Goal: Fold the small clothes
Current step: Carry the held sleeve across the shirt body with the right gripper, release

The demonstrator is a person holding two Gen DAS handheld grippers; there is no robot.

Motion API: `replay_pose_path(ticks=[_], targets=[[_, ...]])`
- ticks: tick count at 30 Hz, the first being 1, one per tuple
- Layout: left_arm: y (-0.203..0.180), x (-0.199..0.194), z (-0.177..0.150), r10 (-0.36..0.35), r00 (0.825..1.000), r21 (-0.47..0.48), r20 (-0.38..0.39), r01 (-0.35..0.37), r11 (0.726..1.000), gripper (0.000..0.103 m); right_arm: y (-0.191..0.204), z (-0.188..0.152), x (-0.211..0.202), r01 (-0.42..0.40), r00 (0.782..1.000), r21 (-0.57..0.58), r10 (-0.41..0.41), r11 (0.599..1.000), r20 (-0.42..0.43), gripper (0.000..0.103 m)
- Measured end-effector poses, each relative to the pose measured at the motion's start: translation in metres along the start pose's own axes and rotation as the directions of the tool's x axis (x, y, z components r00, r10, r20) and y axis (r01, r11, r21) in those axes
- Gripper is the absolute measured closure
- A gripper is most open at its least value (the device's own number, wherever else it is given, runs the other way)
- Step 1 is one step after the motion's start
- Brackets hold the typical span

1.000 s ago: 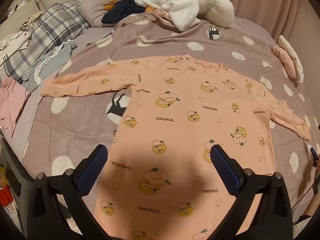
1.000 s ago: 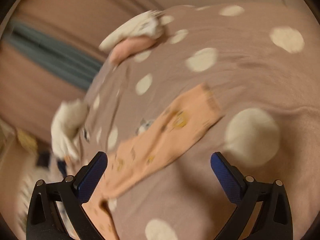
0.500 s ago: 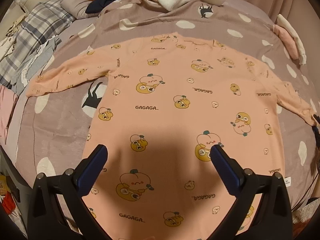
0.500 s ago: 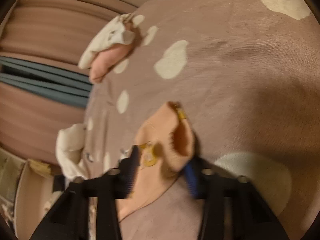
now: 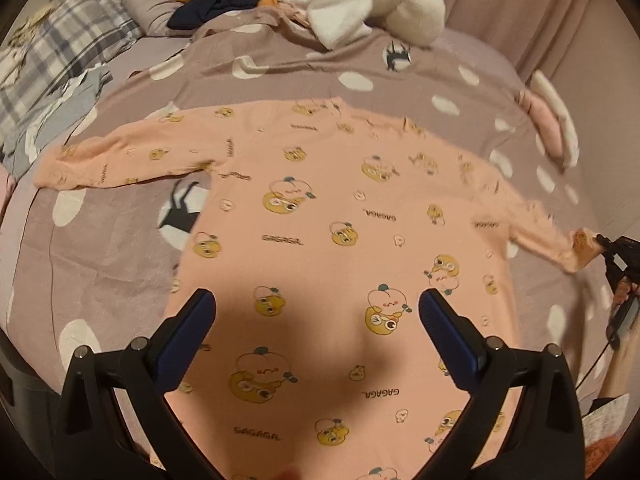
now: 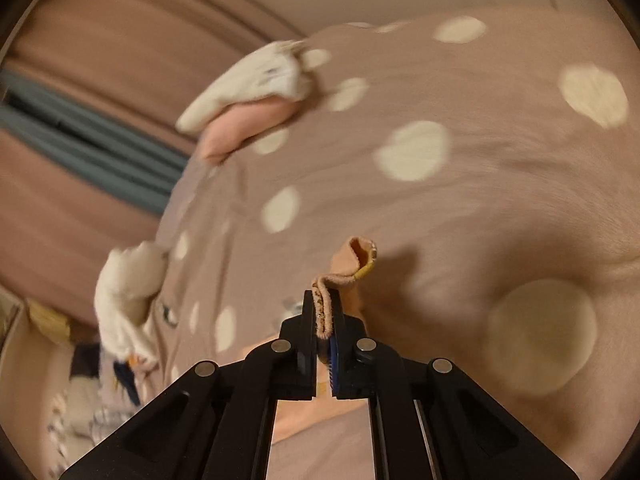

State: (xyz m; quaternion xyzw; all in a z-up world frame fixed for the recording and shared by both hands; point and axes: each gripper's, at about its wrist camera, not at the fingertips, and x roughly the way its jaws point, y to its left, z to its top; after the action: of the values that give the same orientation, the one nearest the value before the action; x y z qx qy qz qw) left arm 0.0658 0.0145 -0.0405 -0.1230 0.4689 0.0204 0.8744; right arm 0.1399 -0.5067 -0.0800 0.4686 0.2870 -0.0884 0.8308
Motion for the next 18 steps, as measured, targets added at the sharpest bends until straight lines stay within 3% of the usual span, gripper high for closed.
replay_pose_path(ticks=[7,10,14,18], targets=[[0.040,-0.021,0.001,0.018,0.992,-0.016,0.122,-0.016,1.000,0.003,0.110,-0.047,0.004,-0.065,0.996,-0.188,0.051,0.980,-0.078,0.097],[0.065,-0.024,0.001,-0.043,0.986,-0.040,0.160,0.050,0.998,0.003,0.155,-0.075,0.019,-0.113,0.988,-0.233,0.083,0.966,-0.134,0.097],[0.100,-0.030,0.003,-0.032,0.984,-0.121,0.178,0.054,0.991,0.001,0.207,-0.120,0.037,-0.145,0.978,-0.292,0.093,0.945,-0.186,0.097],[0.122,-0.037,0.000,-0.016,0.977,-0.111,0.212,0.041,0.993,0.001,0.261,-0.172,0.056,-0.195,0.964,-0.352,0.112,0.915,-0.243,0.097]])
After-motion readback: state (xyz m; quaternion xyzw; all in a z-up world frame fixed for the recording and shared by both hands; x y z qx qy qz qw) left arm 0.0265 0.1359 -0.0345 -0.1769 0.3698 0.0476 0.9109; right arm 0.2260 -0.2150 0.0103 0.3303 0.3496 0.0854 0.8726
